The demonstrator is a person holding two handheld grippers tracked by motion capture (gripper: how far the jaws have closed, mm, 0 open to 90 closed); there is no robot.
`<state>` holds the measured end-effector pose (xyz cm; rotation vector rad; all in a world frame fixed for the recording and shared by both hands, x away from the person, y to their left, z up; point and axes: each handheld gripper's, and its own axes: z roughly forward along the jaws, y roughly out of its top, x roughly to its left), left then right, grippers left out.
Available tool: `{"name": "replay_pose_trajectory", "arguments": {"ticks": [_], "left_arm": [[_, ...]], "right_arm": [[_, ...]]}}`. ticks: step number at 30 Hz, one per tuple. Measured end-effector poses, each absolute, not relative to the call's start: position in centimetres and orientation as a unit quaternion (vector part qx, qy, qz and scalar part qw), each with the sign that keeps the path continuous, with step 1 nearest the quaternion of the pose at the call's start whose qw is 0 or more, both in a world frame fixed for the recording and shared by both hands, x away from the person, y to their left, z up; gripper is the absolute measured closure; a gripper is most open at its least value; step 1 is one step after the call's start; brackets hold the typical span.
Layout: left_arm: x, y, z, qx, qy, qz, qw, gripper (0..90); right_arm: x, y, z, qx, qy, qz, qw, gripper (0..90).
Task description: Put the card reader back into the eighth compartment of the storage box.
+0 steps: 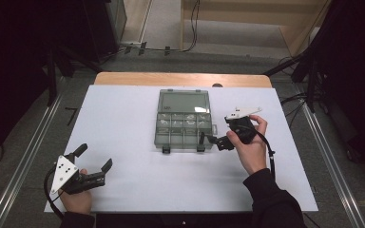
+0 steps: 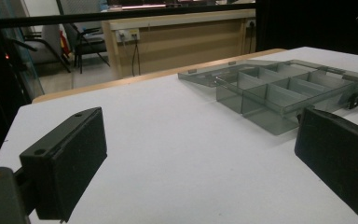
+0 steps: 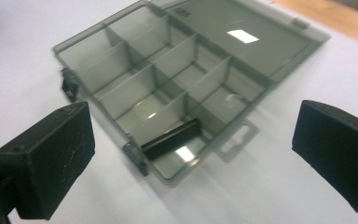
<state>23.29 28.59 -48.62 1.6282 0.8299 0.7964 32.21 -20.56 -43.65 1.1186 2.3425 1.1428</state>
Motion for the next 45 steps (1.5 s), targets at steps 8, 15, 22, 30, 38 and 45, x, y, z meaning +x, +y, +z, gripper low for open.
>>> {"name": "replay_pose_trajectory", "arguments": {"ticks": [8, 15, 22, 30, 38, 45], "left_arm": [[23.3, 28.6, -48.6, 0.685, 0.351, 0.336, 0.543, 2.3], [23.3, 28.6, -48.6, 0.685, 0.351, 0.336, 0.543, 2.3], [23.3, 28.6, -48.6, 0.685, 0.351, 0.336, 0.543, 2.3], [23.3, 28.6, -48.6, 0.686, 0.35, 0.336, 0.543, 2.3], [23.2, 28.6, -48.6, 0.685, 0.351, 0.337, 0.542, 2.3], [23.3, 28.5, -48.6, 0.687, 0.35, 0.338, 0.54, 2.3]], "right_arm": [[31.1, -21.4, -43.5, 0.394, 0.807, 0.41, 0.16, 0.0], [30.2, -22.8, -43.6, 0.401, 0.796, 0.424, 0.161, 0.0], [29.4, -24.0, -44.0, 0.407, 0.787, 0.433, 0.168, 0.0], [28.5, -25.2, -44.3, 0.409, 0.778, 0.442, 0.177, 0.0], [27.3, -26.3, -44.5, 0.408, 0.768, 0.456, 0.188, 0.0], [26.6, -27.5, -44.6, 0.415, 0.758, 0.464, 0.195, 0.0]]}}
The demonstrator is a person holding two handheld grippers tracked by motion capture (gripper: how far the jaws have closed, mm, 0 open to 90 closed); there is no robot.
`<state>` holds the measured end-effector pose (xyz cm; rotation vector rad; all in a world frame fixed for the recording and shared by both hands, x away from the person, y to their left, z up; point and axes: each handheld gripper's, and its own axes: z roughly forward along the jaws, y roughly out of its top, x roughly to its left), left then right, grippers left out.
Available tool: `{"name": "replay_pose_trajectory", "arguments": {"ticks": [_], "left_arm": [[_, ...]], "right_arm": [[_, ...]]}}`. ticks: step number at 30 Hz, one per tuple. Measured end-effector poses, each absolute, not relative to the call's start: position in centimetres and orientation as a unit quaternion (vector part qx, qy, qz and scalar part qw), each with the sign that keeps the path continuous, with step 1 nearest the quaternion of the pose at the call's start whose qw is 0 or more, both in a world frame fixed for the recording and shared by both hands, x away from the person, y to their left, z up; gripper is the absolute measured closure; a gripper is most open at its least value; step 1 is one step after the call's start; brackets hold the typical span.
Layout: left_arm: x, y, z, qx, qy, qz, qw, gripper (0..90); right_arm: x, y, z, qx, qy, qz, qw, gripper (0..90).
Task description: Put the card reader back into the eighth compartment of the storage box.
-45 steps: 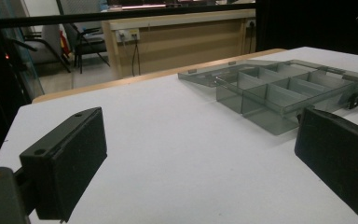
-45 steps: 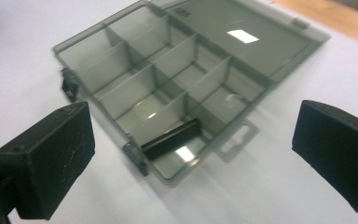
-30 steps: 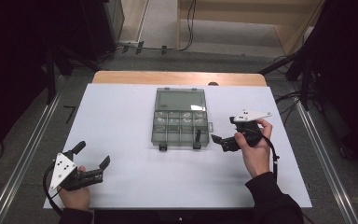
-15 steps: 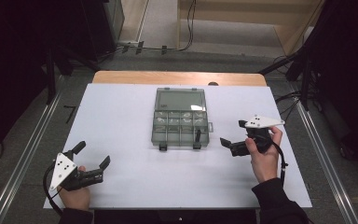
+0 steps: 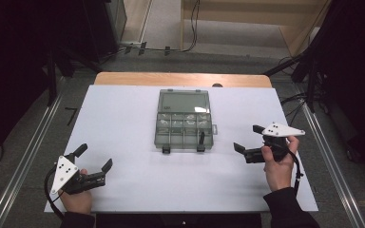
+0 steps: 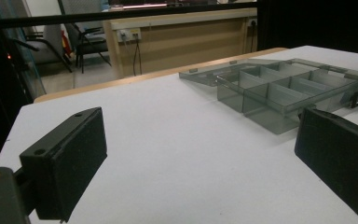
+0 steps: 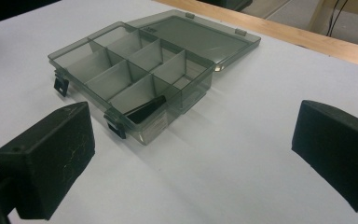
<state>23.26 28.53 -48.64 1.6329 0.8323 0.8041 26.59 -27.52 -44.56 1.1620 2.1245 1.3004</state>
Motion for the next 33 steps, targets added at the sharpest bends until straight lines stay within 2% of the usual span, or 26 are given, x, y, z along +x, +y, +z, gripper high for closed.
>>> {"name": "replay_pose_trajectory", "arguments": {"ticks": [33], "left_arm": [[23.2, 28.5, -48.7, 0.685, 0.352, 0.339, 0.54, 2.3]], "right_arm": [[21.9, -33.9, -48.2, 0.448, 0.707, 0.499, 0.224, 0.0]]}}
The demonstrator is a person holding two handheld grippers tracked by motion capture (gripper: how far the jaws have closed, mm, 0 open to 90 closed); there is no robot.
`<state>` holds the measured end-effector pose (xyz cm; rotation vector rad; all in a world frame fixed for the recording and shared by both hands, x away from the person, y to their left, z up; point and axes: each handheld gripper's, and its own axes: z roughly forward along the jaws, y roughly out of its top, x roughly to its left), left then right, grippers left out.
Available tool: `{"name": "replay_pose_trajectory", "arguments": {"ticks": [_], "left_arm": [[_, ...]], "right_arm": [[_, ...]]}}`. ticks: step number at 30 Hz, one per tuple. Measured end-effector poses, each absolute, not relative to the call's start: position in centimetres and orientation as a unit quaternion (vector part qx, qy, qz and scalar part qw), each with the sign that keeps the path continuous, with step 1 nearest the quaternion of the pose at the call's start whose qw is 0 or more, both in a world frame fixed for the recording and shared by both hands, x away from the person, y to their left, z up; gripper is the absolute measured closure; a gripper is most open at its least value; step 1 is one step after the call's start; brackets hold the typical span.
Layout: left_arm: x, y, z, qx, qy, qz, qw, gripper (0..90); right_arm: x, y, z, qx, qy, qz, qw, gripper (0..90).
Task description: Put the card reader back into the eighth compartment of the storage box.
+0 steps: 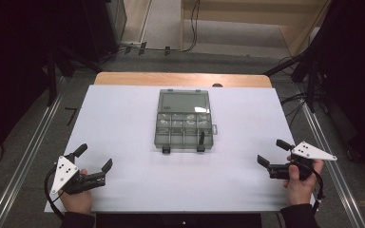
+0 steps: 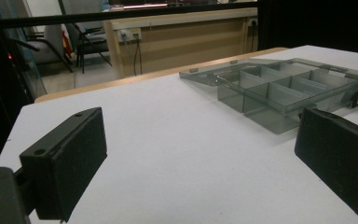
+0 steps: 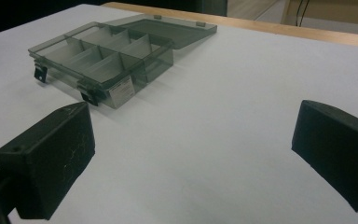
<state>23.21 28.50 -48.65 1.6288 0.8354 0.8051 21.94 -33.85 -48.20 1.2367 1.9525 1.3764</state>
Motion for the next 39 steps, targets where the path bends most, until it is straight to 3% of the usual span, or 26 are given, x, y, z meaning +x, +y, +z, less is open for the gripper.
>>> {"name": "replay_pose_trajectory", "arguments": {"ticks": [24, 39], "left_arm": [[23.2, 28.5, -48.6, 0.685, 0.352, 0.339, 0.54, 2.3], [23.3, 28.6, -48.6, 0.683, 0.355, 0.339, 0.541, 2.3]], "right_arm": [[18.4, -37.8, -51.0, 0.458, 0.662, 0.539, 0.248, 0.0], [18.3, -38.4, -51.5, 0.458, 0.646, 0.561, 0.24, 0.0]]}}
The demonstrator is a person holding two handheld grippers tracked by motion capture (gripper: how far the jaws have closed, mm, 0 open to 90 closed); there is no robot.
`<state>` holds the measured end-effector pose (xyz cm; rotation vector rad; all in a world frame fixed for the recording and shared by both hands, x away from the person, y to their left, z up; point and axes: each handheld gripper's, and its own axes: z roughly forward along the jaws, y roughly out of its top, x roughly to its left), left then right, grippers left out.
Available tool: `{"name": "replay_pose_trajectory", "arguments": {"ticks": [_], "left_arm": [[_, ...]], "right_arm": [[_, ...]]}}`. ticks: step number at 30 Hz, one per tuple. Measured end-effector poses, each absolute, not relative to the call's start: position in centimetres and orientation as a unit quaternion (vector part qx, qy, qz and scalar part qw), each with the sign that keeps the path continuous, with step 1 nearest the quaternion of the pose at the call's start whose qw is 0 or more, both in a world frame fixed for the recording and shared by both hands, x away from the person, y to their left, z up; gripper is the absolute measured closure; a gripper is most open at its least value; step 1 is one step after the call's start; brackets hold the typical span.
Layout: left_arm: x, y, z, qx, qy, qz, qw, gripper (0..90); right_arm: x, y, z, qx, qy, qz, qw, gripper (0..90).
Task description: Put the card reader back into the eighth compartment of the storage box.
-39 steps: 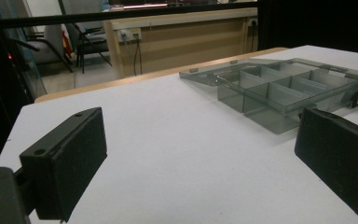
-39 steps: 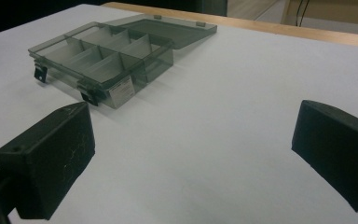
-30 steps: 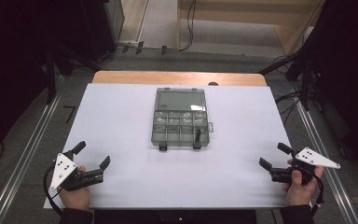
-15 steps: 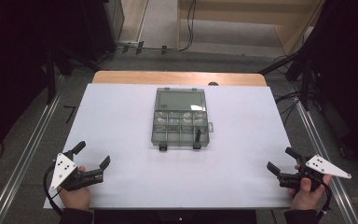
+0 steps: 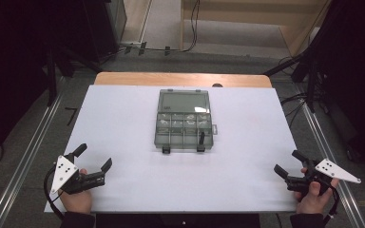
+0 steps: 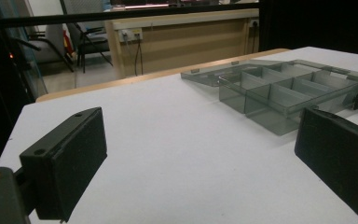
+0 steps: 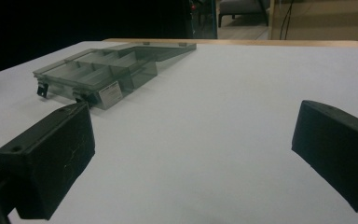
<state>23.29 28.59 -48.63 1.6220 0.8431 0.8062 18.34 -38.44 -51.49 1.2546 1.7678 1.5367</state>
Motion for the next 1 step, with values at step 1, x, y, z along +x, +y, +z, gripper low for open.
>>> {"name": "replay_pose_trajectory", "arguments": {"ticks": [1], "left_arm": [[23.28, 28.57, -48.63, 0.682, 0.355, 0.34, 0.541, 2.2]], "right_arm": [[18.36, -38.44, -51.49, 0.458, 0.646, 0.561, 0.242, 0.0]]}}
